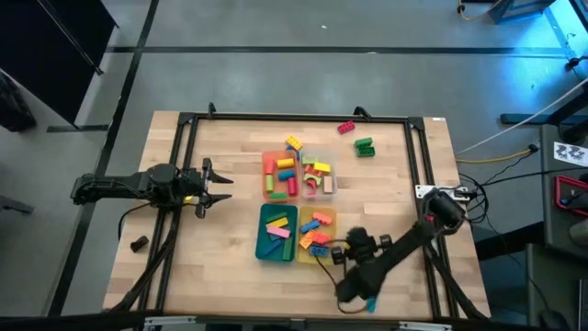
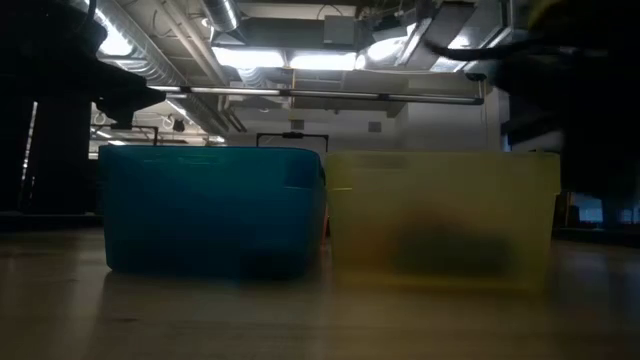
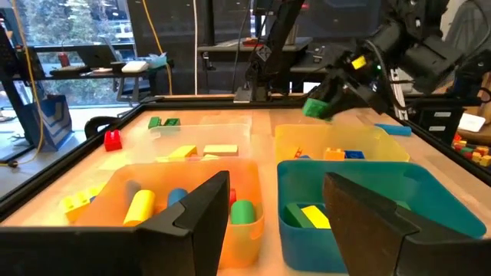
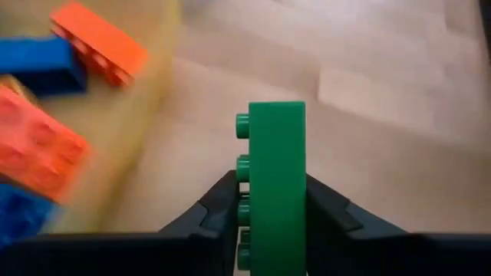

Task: Sort blocks by size
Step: Put the bottom green game piece into the yellow bin, then put the red game piece into the yellow bin

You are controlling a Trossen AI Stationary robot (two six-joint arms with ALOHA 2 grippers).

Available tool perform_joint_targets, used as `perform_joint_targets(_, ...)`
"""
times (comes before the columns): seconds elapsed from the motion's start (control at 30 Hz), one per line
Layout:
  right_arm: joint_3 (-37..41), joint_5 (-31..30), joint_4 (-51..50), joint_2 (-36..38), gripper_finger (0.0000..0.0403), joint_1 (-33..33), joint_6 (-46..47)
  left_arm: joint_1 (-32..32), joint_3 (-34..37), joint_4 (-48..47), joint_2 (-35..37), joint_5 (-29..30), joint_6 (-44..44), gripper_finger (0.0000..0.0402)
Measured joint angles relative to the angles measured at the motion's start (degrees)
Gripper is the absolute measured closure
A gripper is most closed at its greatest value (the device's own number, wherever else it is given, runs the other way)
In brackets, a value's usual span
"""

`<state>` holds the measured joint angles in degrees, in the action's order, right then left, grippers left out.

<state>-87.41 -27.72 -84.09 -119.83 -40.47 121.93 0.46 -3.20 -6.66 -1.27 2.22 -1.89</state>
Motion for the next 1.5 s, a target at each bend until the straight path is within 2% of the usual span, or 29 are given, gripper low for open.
perform_joint_targets(0.37, -14.0, -5.2, -0.1, 0.1, 0.0298, 10.6, -31.0, 0.0, 0.0, 0.0, 0.0, 0.0, 0.0, 0.0208)
perform_joint_targets(0.53, -17.3, -4.9, 4.2, 0.1, 0.0273, 14.0, -38.9, 0.0, 0.0, 0.0, 0.0, 0.0, 0.0, 0.0208)
perform_joint_targets(0.63, -17.3, -3.1, 7.6, 0.1, 0.0259, 15.6, -42.0, 0.0, 0.0, 0.0, 0.0, 0.0, 0.0, 0.0208)
perform_joint_targets(0.8, -16.9, 3.2, 9.1, 0.1, 0.0246, 18.1, -47.9, 0.0, 0.0, 0.0, 0.0, 0.0, 0.0, 0.0208)
perform_joint_targets(0.97, -16.9, 4.2, 6.2, 0.4, 0.0249, 21.8, -53.8, 0.0, 0.0, 0.0, 0.0, 0.0, 0.0, 0.0208)
perform_joint_targets(1.23, -18.7, 3.8, -5.8, 0.5, 0.0254, 33.7, -73.0, 0.0, 0.0, 0.0, 0.0, 0.0, 0.0, 0.0208)
perform_joint_targets(1.5, -18.7, 4.2, -3.4, 0.5, 0.0254, 50.2, -103.0, 0.0, 0.0, 0.0, 0.0, 0.0, 0.0, 0.0208)
